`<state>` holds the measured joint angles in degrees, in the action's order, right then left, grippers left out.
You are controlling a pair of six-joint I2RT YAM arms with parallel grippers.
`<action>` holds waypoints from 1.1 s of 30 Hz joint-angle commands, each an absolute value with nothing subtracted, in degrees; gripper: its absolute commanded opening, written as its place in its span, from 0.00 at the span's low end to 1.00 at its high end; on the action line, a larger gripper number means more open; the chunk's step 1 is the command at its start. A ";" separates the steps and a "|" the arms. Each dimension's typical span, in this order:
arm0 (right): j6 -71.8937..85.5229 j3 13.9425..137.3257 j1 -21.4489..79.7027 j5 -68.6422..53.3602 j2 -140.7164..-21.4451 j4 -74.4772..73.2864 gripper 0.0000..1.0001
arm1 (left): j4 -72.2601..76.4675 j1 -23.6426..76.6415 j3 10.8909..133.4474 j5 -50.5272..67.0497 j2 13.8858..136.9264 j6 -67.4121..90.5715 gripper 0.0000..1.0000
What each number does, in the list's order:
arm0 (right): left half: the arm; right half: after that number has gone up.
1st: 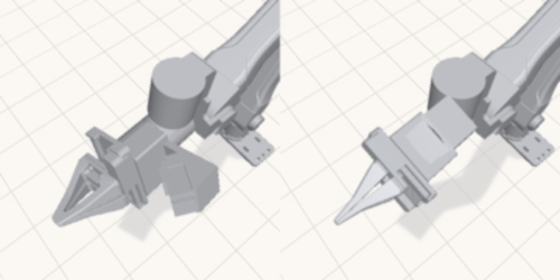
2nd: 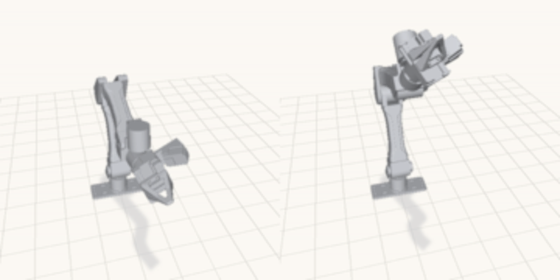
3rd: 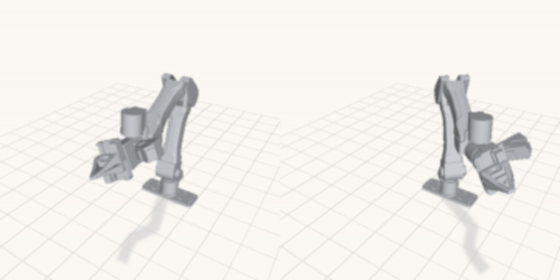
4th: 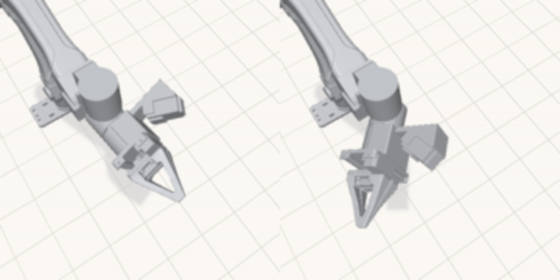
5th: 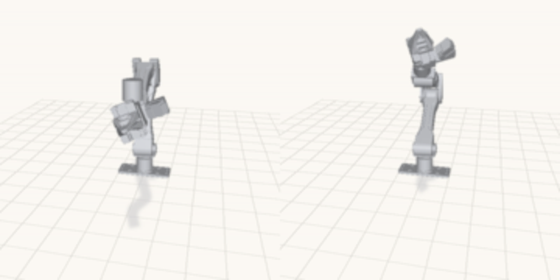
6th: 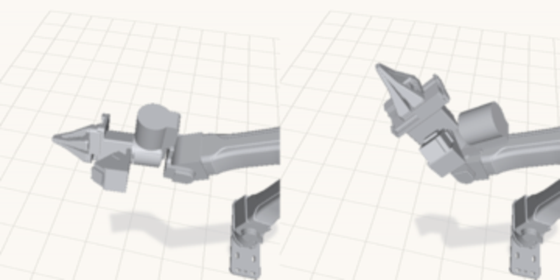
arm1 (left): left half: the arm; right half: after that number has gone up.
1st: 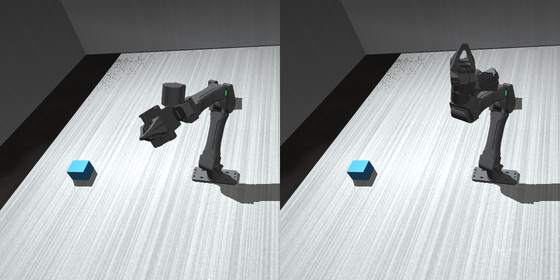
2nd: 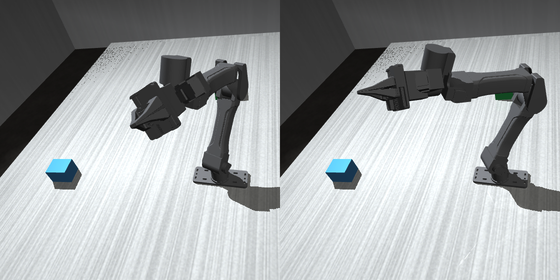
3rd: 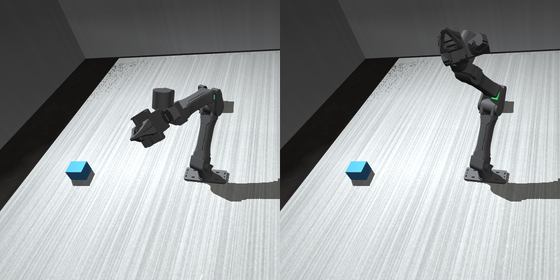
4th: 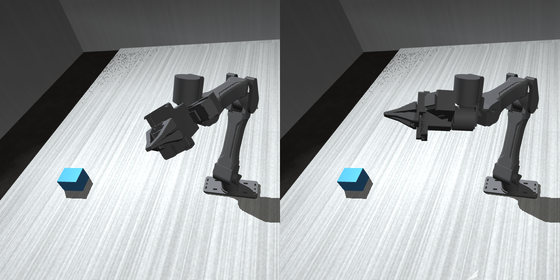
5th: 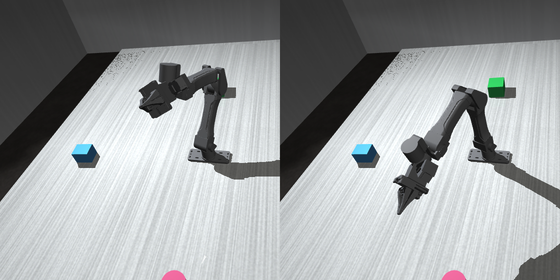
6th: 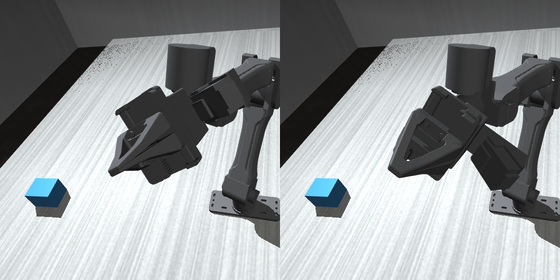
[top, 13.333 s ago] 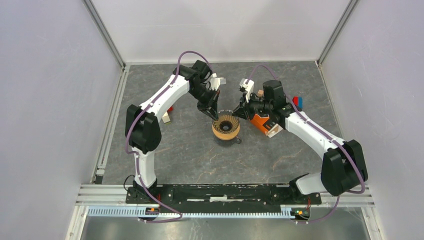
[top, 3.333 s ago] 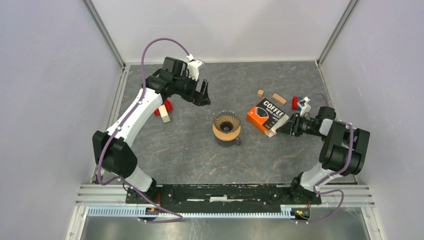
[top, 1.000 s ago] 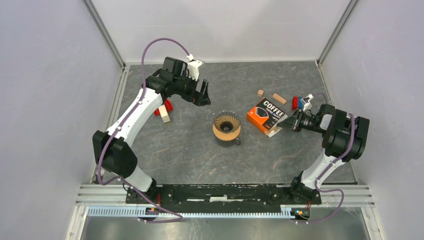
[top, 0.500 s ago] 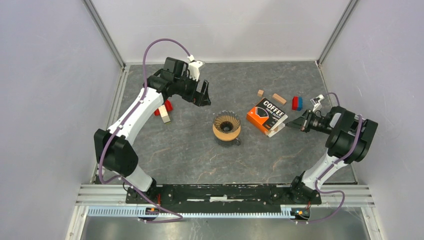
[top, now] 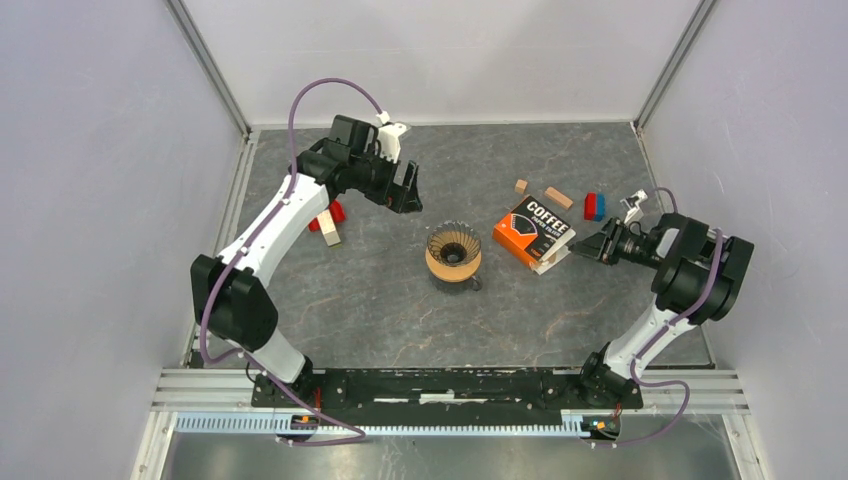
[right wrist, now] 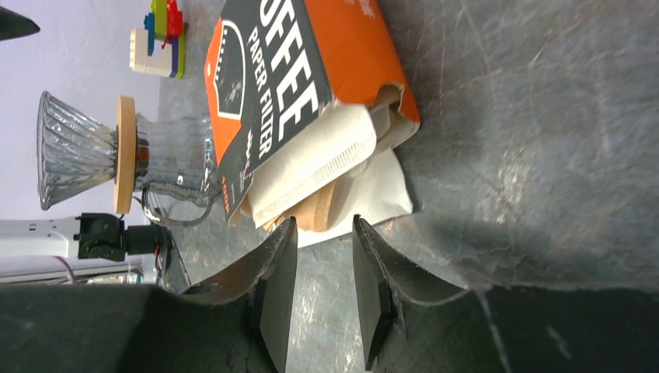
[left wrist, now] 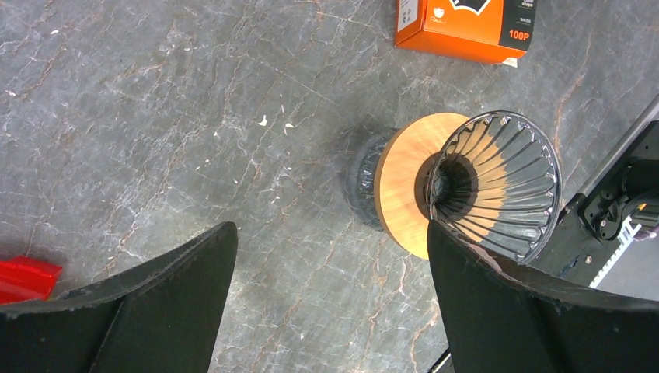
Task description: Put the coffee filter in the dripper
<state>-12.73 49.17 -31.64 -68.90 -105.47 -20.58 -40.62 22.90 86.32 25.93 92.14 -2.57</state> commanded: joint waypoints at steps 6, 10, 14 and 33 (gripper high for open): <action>1.26 50.79 -30.67 -68.74 -106.20 -3.81 0.37 | -40.51 22.95 88.07 26.90 92.42 -2.84 0.98; 3.18 50.89 -30.43 -69.12 -107.31 -2.09 0.30 | -40.45 22.99 88.13 26.88 92.68 -2.85 0.98; 4.77 50.71 -30.00 -68.93 -107.83 -0.40 0.30 | -40.51 22.95 88.24 26.88 92.85 -2.81 0.98; 8.21 50.36 -29.62 -68.51 -108.26 4.73 0.04 | -40.58 22.96 87.80 26.54 92.32 -3.21 0.98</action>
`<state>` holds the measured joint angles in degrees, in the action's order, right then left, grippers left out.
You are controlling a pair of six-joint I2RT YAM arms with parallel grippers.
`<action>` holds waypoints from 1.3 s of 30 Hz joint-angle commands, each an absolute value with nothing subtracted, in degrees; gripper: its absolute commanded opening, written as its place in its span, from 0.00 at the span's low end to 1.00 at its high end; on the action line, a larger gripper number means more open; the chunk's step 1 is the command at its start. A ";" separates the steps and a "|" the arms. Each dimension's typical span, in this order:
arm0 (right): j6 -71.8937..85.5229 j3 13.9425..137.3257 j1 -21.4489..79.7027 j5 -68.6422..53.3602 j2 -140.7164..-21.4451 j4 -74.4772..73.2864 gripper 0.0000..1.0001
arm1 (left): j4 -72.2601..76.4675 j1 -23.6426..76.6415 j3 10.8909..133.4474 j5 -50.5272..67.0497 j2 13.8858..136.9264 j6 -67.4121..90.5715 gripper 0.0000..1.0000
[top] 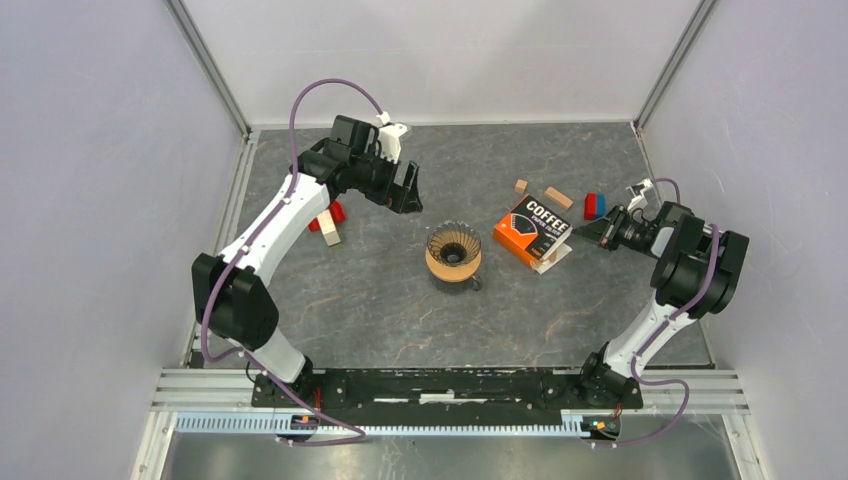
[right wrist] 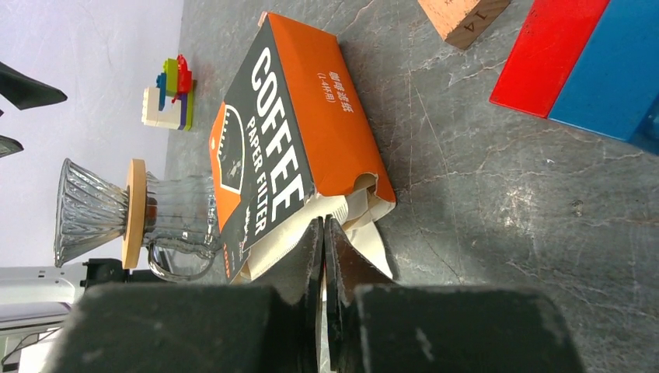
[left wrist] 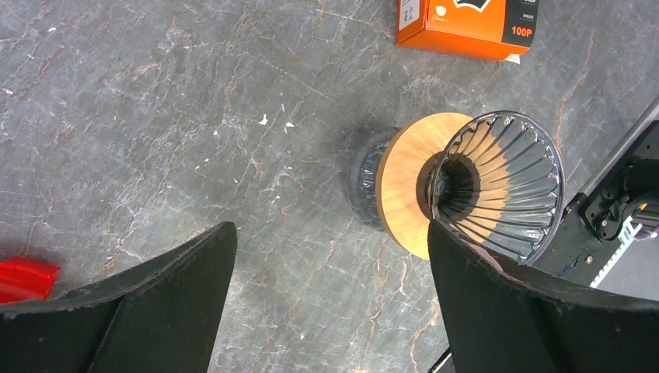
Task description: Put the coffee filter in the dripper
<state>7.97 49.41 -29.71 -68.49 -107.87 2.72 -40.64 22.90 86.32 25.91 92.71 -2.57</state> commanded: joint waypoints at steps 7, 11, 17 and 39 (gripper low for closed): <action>4.35 50.35 -29.79 -66.08 -106.32 1.34 0.15 | -40.93 22.98 87.63 26.54 91.96 -3.45 0.99; 4.33 50.49 -29.80 -65.13 -106.07 1.40 0.30 | -40.96 22.99 87.54 26.48 92.10 -3.44 0.99; 7.63 50.79 -29.66 -65.99 -107.26 4.71 0.36 | -40.89 23.02 87.54 26.30 92.01 -3.61 0.99; 9.00 51.28 -28.48 -66.81 -108.98 6.24 0.18 | -40.95 23.03 87.81 26.36 92.83 -3.49 0.99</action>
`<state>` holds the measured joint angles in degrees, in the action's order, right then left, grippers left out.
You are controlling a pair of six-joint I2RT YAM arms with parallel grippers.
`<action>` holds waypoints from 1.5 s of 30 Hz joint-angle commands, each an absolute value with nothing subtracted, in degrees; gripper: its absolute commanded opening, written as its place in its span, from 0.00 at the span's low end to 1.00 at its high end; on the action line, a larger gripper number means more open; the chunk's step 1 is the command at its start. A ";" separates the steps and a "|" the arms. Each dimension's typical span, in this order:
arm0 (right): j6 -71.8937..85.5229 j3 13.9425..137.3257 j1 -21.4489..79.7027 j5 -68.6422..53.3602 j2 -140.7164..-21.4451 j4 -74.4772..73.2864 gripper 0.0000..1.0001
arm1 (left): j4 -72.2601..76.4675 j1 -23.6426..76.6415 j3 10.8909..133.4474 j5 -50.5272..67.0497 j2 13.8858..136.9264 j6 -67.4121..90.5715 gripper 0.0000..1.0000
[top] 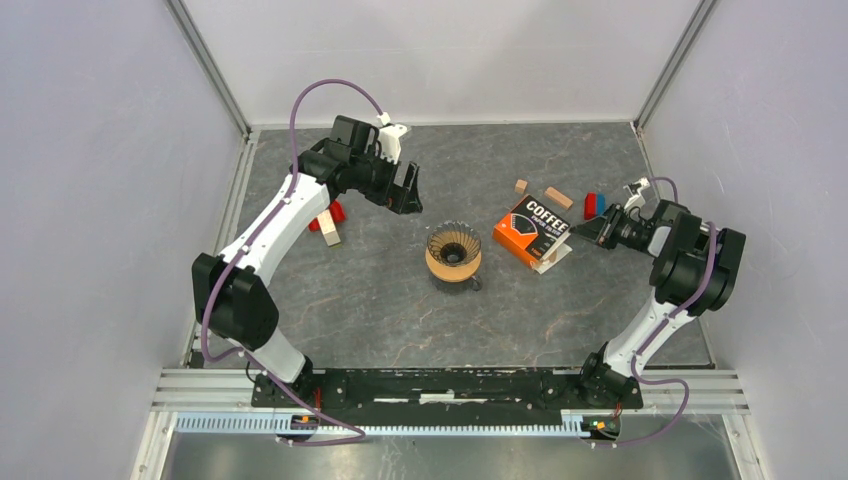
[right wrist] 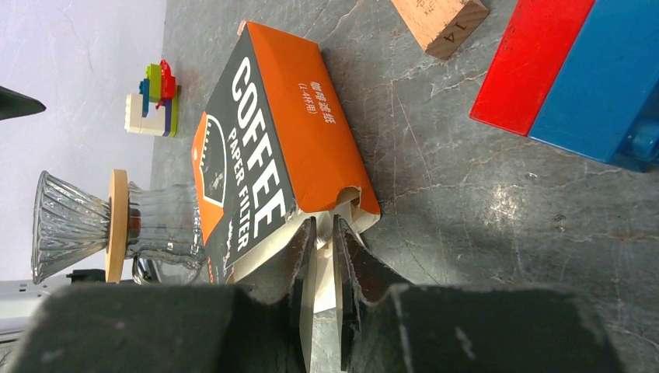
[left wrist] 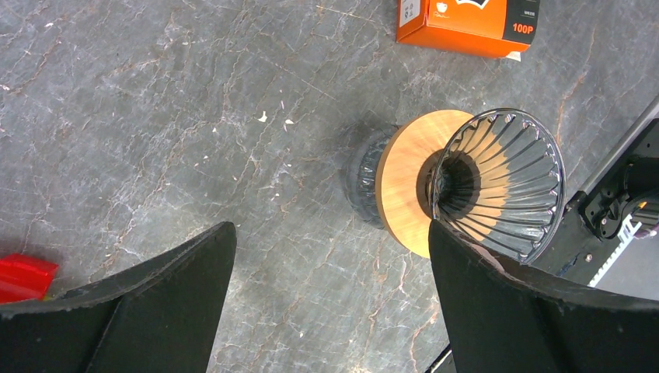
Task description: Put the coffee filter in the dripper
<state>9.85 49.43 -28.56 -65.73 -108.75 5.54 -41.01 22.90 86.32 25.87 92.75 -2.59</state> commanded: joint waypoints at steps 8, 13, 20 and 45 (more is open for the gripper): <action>3.35 53.23 -29.91 -67.39 -108.13 -0.55 0.12 | -41.11 23.01 87.73 26.37 92.66 -3.68 1.00; -1.75 54.79 -31.45 -67.61 -107.74 -6.75 0.07 | -41.13 23.00 87.89 26.70 92.95 -3.47 1.00; -1.86 54.40 -31.23 -67.94 -107.97 -6.48 0.17 | -41.13 22.95 87.89 26.81 93.05 -3.36 1.00; 2.18 54.34 -28.52 -67.59 -109.24 -2.13 0.06 | -41.30 22.99 88.09 26.80 93.67 -3.44 1.00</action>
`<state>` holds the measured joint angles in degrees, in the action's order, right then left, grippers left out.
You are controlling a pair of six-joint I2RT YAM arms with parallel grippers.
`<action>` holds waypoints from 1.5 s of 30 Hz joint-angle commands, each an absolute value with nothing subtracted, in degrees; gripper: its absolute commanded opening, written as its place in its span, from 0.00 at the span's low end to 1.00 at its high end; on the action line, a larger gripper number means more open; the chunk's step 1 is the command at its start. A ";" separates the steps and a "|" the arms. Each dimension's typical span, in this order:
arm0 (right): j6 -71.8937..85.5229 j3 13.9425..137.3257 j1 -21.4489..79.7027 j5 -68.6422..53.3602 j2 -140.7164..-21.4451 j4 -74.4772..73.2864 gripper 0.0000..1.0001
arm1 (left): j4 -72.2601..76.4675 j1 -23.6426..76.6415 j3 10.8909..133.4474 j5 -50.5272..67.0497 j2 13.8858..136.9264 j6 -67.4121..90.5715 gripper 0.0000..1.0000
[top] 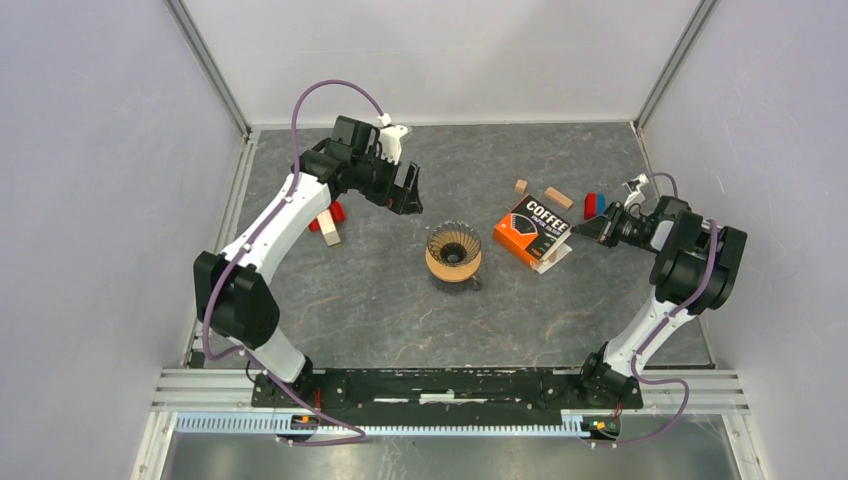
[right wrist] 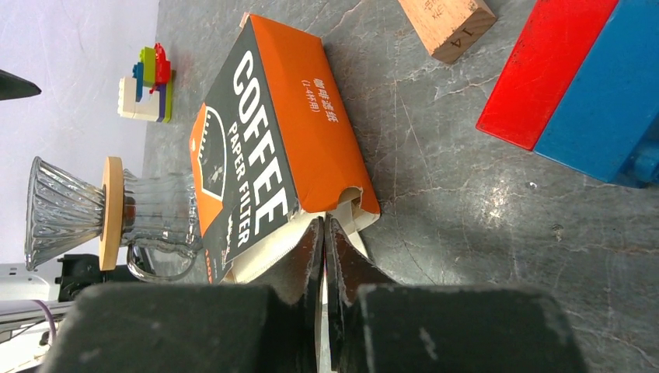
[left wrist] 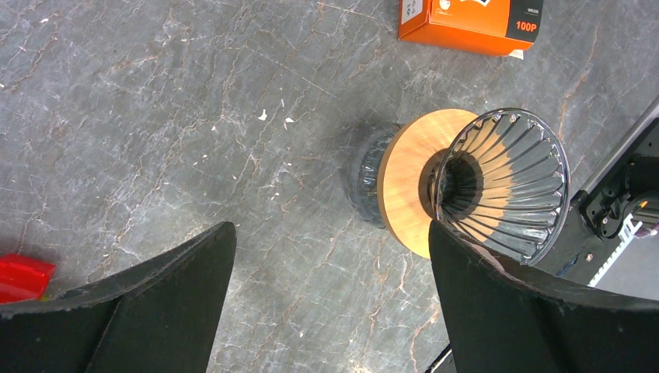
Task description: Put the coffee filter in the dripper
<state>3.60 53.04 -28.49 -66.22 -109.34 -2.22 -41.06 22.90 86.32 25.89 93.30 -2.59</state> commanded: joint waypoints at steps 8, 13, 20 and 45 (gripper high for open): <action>-8.01 57.92 -31.93 -68.19 -109.05 -14.48 0.03 | -41.47 22.98 88.37 26.89 93.66 -3.54 1.00; -11.60 58.45 -32.61 -68.17 -108.64 -18.05 0.07 | -41.47 23.02 88.68 27.40 94.06 -3.17 1.00; -10.33 57.71 -31.53 -67.83 -108.96 -16.17 0.30 | -41.52 23.03 89.03 27.47 94.56 -3.16 1.00; -18.21 61.07 -33.05 -66.59 -109.86 -24.91 0.00 | -42.54 23.01 89.30 27.26 94.46 -3.46 1.00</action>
